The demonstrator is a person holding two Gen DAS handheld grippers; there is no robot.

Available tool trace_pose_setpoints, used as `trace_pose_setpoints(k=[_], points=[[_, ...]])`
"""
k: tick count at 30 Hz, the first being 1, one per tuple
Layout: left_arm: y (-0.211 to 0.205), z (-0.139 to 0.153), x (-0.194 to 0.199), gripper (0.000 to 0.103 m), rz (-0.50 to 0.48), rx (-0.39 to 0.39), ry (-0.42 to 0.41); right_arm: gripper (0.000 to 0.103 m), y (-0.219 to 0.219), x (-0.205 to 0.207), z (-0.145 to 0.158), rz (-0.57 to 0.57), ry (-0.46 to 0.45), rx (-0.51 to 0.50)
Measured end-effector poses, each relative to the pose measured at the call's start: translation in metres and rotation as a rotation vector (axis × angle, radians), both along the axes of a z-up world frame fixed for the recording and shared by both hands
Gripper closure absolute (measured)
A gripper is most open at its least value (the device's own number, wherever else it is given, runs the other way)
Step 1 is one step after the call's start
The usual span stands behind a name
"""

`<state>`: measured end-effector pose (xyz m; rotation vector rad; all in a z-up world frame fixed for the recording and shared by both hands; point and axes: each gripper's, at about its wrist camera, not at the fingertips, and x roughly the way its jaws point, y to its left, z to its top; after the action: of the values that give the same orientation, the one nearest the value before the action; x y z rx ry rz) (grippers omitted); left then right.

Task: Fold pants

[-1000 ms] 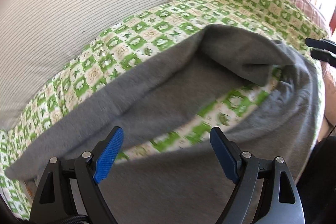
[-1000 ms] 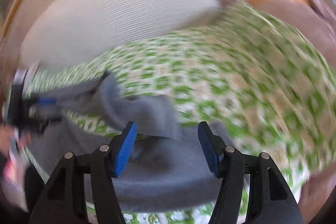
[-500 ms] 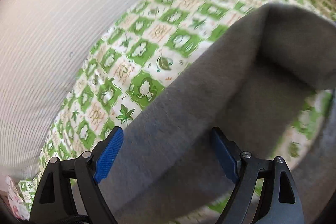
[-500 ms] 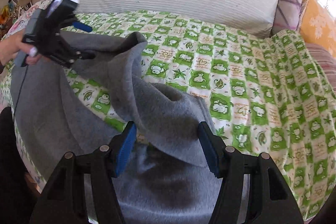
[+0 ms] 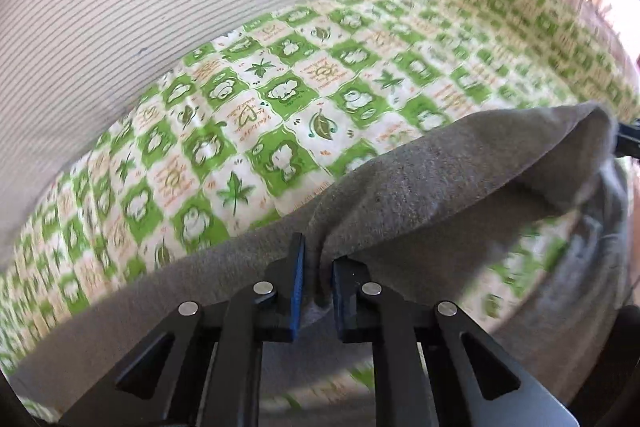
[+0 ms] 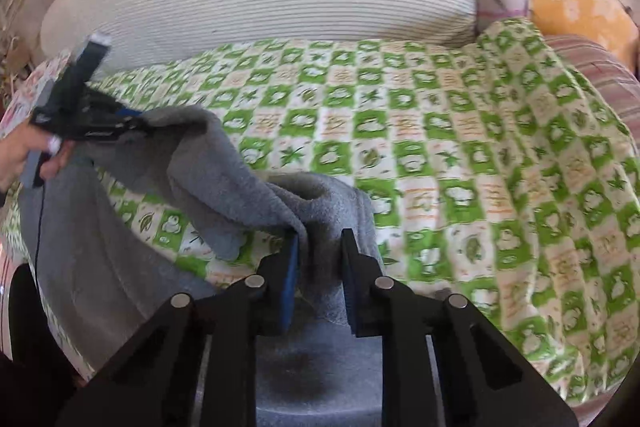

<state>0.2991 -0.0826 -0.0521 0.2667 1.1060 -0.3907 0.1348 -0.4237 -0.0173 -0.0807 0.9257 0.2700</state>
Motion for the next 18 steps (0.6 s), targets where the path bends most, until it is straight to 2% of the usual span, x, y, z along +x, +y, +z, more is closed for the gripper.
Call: trace_pose_setpoints(k=[8, 18], points=[[0.022, 0.036, -0.079, 0.094, 0.035, -0.186, -0.017, 0.082, -0.009, -0.006, 0.017, -0.037, -0.028, -0.033], [0.009, 0.049, -0.15, 0.094, 0.035, -0.301, -0.048, 0.082, -0.013, -0.027, 0.033, -0.065, -0.071, -0.087]])
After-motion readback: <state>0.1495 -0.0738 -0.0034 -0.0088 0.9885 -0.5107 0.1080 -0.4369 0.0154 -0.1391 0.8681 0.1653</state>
